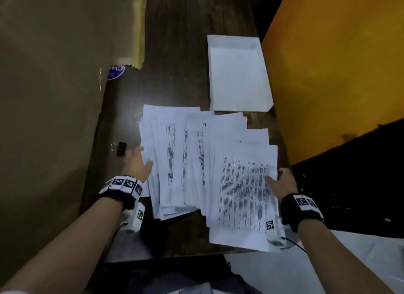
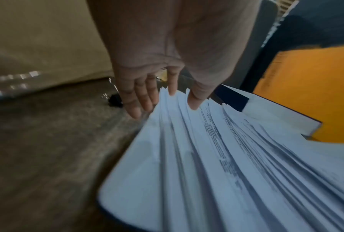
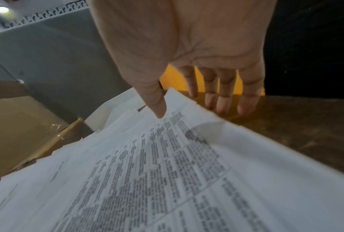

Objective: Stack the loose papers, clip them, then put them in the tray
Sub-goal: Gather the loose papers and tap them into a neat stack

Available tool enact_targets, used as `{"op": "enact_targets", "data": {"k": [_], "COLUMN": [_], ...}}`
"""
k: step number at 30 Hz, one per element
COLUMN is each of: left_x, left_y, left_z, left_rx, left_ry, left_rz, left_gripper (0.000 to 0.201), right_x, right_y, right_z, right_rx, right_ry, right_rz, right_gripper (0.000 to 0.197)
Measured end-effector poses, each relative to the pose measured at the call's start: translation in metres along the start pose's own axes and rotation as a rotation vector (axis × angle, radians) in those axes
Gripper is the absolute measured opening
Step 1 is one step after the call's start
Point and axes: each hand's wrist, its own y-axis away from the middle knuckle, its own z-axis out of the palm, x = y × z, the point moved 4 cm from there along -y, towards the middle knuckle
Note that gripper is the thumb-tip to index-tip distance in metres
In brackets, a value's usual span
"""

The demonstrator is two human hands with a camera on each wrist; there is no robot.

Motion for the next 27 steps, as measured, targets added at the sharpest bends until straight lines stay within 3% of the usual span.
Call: {"op": "enact_targets", "data": {"k": [7,13,16,22,27], "left_x": [0.006,0.020,0.026,0.031,0.024], "left_y": [-0.018,-0.028,-0.028,-0.025,-0.028], "left_z": [0.006,0.022,0.031,0.042,0.043], "left_rx": [0.083,-0.009,-0.075,-0.172,-0.229], "left_ry": [0.283,0.434,0.443,0.494,0.607], "left_rz": [-0.195,-0.242,-0.224,-0.175,-0.283], "left_gripper": [0.065,0.073,0.075,0.041,0.043], "right_x": [-0.001,-0.033,-0.049,-0.069,-0.074], "right_y": [-0.012,-0.001,0.000,0.004,0.005], "right_z": [0.018,0.034,0.050,0.064,0.070], "right_rx": [0.064,0.050,0.017,-0.048,-0.159], "right_ry": [-0.210,-0.325,-0.343,-0.340,-0.433], "right_rz": [0.134,0.127,0.098,0.043,-0.038], "right_gripper": [0.088,0.045,0.039,0.043,0.018]}}
